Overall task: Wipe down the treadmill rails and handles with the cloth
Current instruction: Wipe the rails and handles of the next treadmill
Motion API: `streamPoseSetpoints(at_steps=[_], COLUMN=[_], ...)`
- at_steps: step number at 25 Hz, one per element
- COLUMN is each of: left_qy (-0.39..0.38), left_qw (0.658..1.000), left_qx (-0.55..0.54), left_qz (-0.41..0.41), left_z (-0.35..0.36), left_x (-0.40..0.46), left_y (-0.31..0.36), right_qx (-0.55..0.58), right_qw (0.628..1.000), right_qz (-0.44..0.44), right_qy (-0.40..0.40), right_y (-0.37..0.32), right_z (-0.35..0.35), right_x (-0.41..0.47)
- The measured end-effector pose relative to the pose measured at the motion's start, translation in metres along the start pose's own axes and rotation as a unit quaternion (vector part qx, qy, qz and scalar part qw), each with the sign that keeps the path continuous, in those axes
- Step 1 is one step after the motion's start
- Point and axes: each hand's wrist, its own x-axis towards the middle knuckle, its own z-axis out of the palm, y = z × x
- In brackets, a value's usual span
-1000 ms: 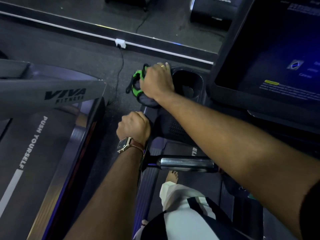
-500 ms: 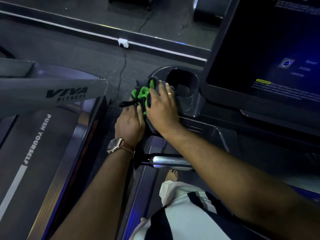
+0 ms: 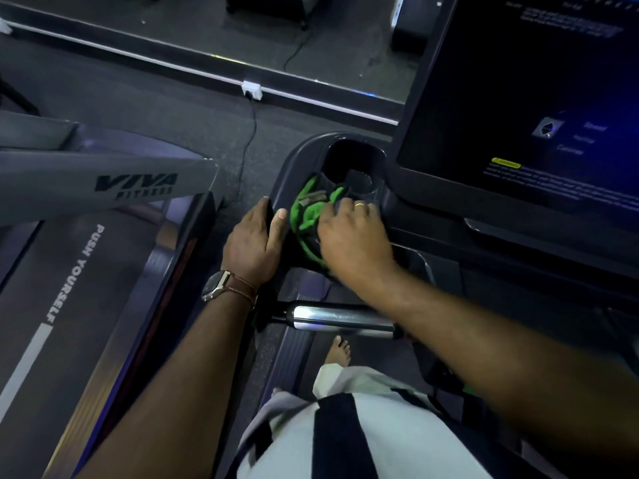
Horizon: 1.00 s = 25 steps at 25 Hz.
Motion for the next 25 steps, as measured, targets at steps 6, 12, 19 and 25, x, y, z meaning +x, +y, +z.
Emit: streamPoseSetpoints(at_steps=[6,12,19,25], left_qy=[0.02,0.025,0.018,0.0], left_qw=[1.0,0.999,0.999,0.997], left_qx=[-0.006,-0.032,0.021,0.047], left_qz=[0.007,0.01,-0.045,-0.063], left_z=[-0.001,-0.004,-0.009,-0.011], left_x=[-0.001,-0.003,-0.003,-0.004], left_y=[-0.001,-0.001,0.005,0.003], right_qx=[0.032,-0.063,-0.277,-0.229], right_qw=[0.986,0.991,0.953,0.937], right_qz=[0.116,0.059,-0.003,0.111], right_qy=[-0.118,-0.105,-0.12,-0.238], right_y=[-0.007,0.007,0.025,0.005], right_z=[-0.014,-0.008,-0.01,-0.018], right_x=[0.03,0.023,0.093,0.101])
